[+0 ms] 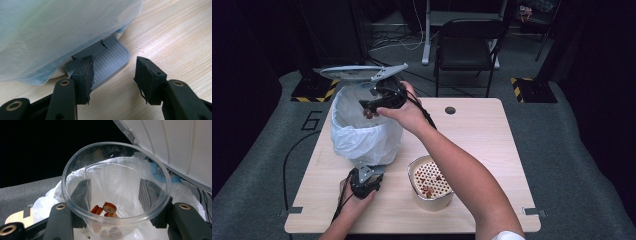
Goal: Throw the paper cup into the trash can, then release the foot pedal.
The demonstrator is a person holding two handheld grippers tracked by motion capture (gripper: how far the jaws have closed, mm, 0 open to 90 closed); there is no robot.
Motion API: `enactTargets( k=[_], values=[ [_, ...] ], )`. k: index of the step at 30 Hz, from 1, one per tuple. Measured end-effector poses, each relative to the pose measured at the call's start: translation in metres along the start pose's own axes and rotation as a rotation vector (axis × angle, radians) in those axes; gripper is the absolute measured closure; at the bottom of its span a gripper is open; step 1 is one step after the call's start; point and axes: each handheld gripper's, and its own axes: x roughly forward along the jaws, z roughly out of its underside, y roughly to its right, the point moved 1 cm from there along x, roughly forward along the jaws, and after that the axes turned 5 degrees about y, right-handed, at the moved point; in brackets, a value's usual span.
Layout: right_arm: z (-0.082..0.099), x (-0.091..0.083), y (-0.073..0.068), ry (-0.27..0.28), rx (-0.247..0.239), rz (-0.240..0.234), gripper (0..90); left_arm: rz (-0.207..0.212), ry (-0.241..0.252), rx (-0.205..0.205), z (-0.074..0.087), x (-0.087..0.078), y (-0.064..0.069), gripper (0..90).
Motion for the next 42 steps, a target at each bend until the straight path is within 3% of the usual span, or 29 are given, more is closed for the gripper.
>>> enactTargets(
  k=[9,12,15,16,17,20,23,25,26,30,35,36,37,39,40,42],
  values=[
    [0.004,0.016,-0.005,-0.009,-0.004,0.0,43.3,0.009,0.001,-0.006,0.0,0.0,0.0,49.2],
    [0.005,0.02,-0.006,-0.003,0.016,-0.007,41.5,0.008,0.006,-0.007,0.0,0.0,0.0,49.3],
    [0.007,0.024,-0.008,0.006,0.017,-0.002,35.0,0.014,0.002,-0.013,0.0,0.0,-0.001,49.3],
    [0.008,0.025,-0.009,0.018,0.015,0.004,29.1,-0.007,0.034,-0.024,0.001,0.002,0.001,49.3],
    [0.008,0.026,-0.01,0.021,0.02,0.008,25.4,-0.006,0.033,-0.021,0.001,0.002,0.0,49.3],
    [0.01,0.027,-0.011,0.02,0.031,0.008,22.9,-0.007,0.032,-0.023,0.001,0.002,0.001,49.3],
    [0.014,0.025,-0.01,0.014,0.035,0.014,21.1,0.008,0.002,-0.011,0.0,0.0,-0.001,49.3],
    [0.015,0.021,-0.008,0.024,0.05,0.011,19.9,-0.014,0.031,-0.018,0.001,0.002,0.0,49.3],
    [0.015,0.02,-0.008,0.024,0.051,0.008,19.3,0.008,0.001,-0.013,0.0,0.0,-0.001,49.3],
    [0.017,0.011,-0.009,0.018,0.049,0.001,16.4,0.008,0.002,-0.011,0.0,0.0,-0.001,49.2],
    [0.02,-0.011,-0.008,-0.01,0.029,-0.017,18.5,0.012,0.002,-0.008,0.0,0.0,-0.001,49.1],
    [0.023,-0.017,-0.009,-0.008,0.016,-0.008,19.0,0.0,0.026,-0.022,0.001,0.002,0.0,49.2],
    [0.025,-0.024,-0.009,-0.002,0.015,-0.009,20.0,0.013,0.004,-0.017,0.0,0.0,-0.002,49.1],
    [0.031,-0.038,-0.007,0.004,0.029,-0.012,20.4,0.034,0.01,-0.051,0.0,0.0,-0.003,49.1],
    [0.035,-0.045,-0.005,0.0,0.031,-0.009,20.4,0.037,0.025,-0.09,0.001,0.0,-0.002,49.0],
    [0.044,-0.058,-0.001,-0.009,0.018,0.016,20.4,0.05,0.035,-0.111,0.002,0.0,-0.004,48.9]
  ],
)
